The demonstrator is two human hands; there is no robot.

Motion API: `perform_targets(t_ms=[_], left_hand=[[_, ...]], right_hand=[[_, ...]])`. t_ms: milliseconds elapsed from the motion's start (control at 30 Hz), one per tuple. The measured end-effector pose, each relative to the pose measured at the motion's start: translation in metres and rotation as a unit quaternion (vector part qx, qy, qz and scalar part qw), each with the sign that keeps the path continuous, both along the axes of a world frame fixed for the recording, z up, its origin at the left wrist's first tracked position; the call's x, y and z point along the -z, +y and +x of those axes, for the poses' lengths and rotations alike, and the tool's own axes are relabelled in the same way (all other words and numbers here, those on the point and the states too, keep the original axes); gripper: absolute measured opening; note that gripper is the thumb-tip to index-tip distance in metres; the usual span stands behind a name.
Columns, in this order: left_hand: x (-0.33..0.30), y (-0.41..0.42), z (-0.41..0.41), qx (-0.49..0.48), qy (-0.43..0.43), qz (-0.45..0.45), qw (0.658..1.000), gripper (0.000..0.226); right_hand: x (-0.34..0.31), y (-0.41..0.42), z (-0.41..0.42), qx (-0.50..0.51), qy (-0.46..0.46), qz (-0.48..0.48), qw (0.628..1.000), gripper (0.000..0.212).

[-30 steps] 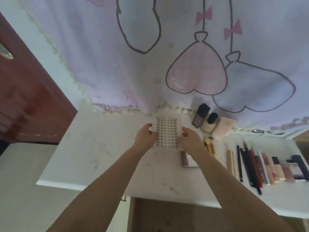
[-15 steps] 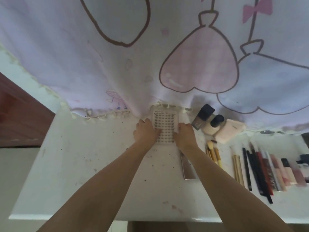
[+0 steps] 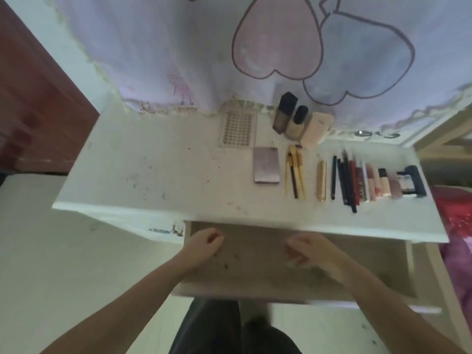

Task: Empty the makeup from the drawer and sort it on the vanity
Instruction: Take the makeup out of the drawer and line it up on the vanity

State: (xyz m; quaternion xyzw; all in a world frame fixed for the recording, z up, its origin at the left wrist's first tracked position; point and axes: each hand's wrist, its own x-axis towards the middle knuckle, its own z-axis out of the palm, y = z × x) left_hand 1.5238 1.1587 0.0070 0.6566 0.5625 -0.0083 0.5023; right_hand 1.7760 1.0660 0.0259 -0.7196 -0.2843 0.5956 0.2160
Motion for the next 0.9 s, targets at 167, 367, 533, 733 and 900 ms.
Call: perform_targets(t_ms=[167,367,533,733,900], left_hand=[[0.008,-0.075,-0.01,-0.159,-0.013,-0.222,0.962,0.026],[0.019,-0.116,-0.008,-0.316,-0.045,-0.376,0.87,0.025],[0.029,-0.111,-0.006,-0.521,-0.264,-0.404,0.704,0.024],[0.021,-0.113,-0.003,-0.514,-0.314,-0.361,0.712,0.024],[0.006,-0.083,-0.002,-0.477,-0.314,-0.346,0.744,0.039]], right_hand=[[0.038,-0.097,0.016,0.185,0.12,-0.149,0.964,0.022],[0.075,-0.144,0.017,0.392,0.146,-0.134,0.899,0.015],[0.074,-0.133,0.023,0.508,0.193,-0.045,0.838,0.024],[0.064,-0.13,0.028,0.51,0.201,-0.029,0.836,0.024],[0.038,-0.106,0.038,0.479,0.206,-0.021,0.853,0.02]])
